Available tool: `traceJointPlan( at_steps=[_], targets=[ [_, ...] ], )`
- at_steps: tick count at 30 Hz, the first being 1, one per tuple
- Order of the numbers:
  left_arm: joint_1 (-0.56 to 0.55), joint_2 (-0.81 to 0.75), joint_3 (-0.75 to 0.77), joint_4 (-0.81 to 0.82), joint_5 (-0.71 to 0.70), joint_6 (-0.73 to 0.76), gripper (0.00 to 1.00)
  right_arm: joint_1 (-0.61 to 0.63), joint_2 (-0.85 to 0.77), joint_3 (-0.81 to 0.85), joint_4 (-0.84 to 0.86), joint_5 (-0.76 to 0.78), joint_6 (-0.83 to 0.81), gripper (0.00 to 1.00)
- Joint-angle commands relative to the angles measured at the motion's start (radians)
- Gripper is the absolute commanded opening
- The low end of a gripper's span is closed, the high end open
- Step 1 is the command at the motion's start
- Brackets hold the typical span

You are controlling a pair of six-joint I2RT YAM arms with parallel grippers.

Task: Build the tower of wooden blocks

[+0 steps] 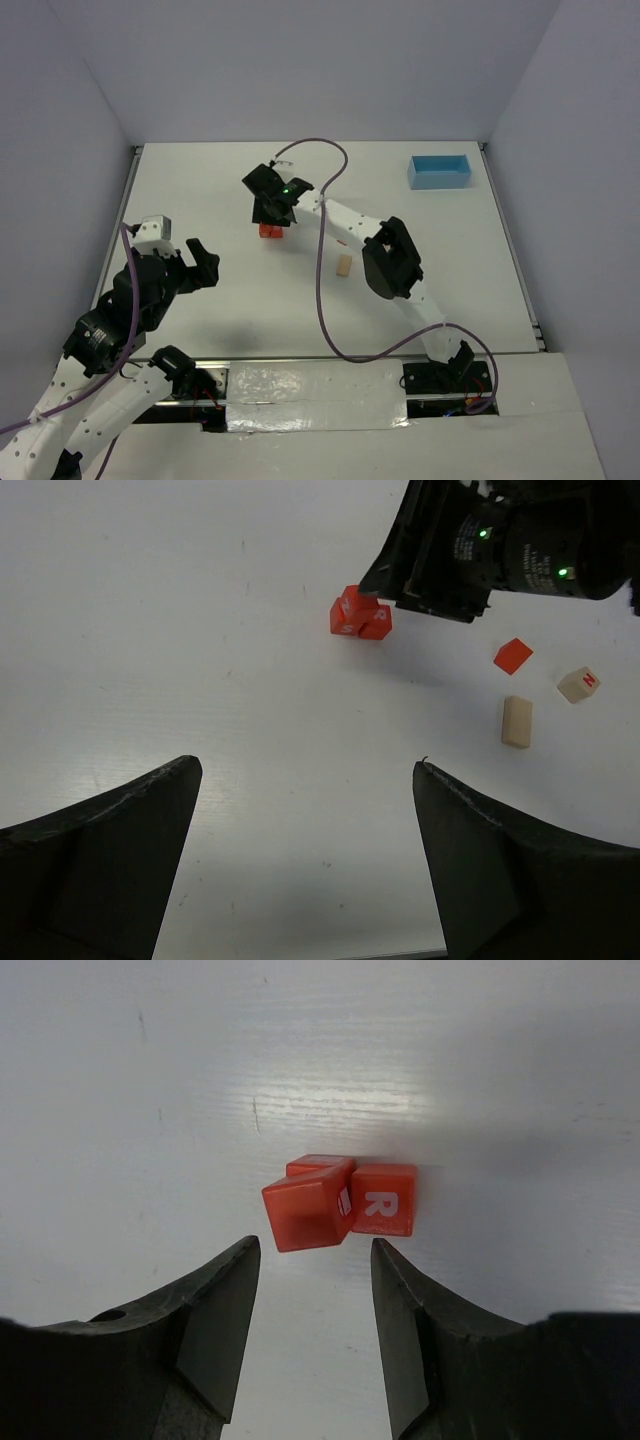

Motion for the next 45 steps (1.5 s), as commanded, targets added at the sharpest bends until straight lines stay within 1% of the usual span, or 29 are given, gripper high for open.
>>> traceJointPlan(
  at_steps=[1,3,4,5,6,7,8,9,11,12,13,15,16,17,18,19,21,22,25,31,38,45],
  targets=[
    [-0.007,0.004,0.004,0.04,-0.003,0.016,1.0,0.003,-0.197,-0.002,0.011,0.088,-0.012,0.56],
    [-0.007,0.004,0.004,0.04,-0.004,0.015,0.99,-0.012,-0.289,-0.066,-0.014,0.141,-0.011,0.6],
    [-0.008,0.003,0.004,0.039,-0.006,0.013,0.99,-0.022,-0.327,-0.106,-0.022,0.161,0.003,0.67],
    [-0.01,0.001,0.004,0.04,-0.006,0.013,1.0,-0.029,-0.419,-0.214,0.003,0.171,0.009,0.68],
    [-0.01,0.001,0.004,0.04,-0.008,0.013,0.99,-0.039,-0.467,-0.276,0.042,0.166,0.003,0.69],
    [-0.012,0.0,0.002,0.04,-0.006,0.013,1.0,-0.058,-0.511,-0.342,0.084,0.13,0.0,0.69],
    [-0.013,0.0,0.004,0.042,-0.006,0.013,1.0,-0.069,-0.55,-0.447,0.166,0.105,-0.003,0.72],
    [-0.013,0.003,0.002,0.042,-0.008,0.013,1.0,-0.077,-0.594,-0.479,0.194,0.081,-0.01,0.72],
    [-0.015,0.007,0.005,0.039,-0.009,0.01,1.0,-0.089,-0.601,-0.501,0.215,0.018,-0.023,0.72],
    [-0.015,0.009,0.005,0.037,-0.012,0.008,1.0,-0.088,-0.589,-0.49,0.212,0.001,-0.033,0.72],
    [-0.015,0.009,0.005,0.036,-0.015,0.008,1.0,-0.089,-0.538,-0.467,0.205,-0.018,-0.059,0.7],
    [-0.015,0.007,0.005,0.036,-0.018,0.007,0.99,-0.077,-0.457,-0.354,0.147,-0.07,-0.083,0.67],
    [-0.015,0.004,0.004,0.034,-0.02,0.007,0.99,-0.069,-0.365,-0.299,0.115,-0.068,-0.098,0.62],
    [-0.015,0.004,0.005,0.032,-0.023,0.005,1.0,-0.05,-0.319,-0.193,0.04,-0.037,-0.1,0.55],
    [-0.016,0.006,0.005,0.032,-0.024,0.004,1.0,-0.043,-0.281,-0.15,0.005,-0.01,-0.098,0.46],
    [-0.016,0.006,0.004,0.032,-0.026,0.004,1.0,-0.037,-0.223,-0.113,-0.037,0.013,-0.087,0.3],
    [-0.019,0.007,0.005,0.031,-0.029,0.002,1.0,-0.036,-0.19,-0.068,-0.052,0.056,-0.075,0.24],
    [-0.019,0.009,0.005,0.031,-0.029,0.002,1.0,-0.036,-0.181,-0.068,-0.054,0.066,-0.067,0.17],
    [-0.021,0.014,0.007,0.031,-0.027,0.004,1.0,-0.034,-0.159,-0.076,-0.051,0.082,-0.058,0.08],
    [-0.021,0.021,0.005,0.031,-0.024,0.005,1.0,-0.034,-0.107,-0.076,-0.009,0.007,-0.084,0.06],
    [-0.022,0.02,0.005,0.031,-0.027,0.004,0.99,-0.037,-0.049,-0.014,-0.015,-0.025,-0.086,0.06],
    [-0.022,0.024,0.007,0.032,-0.023,0.005,1.0,-0.039,-0.036,-0.011,0.003,-0.05,-0.084,0.07]
  ],
)
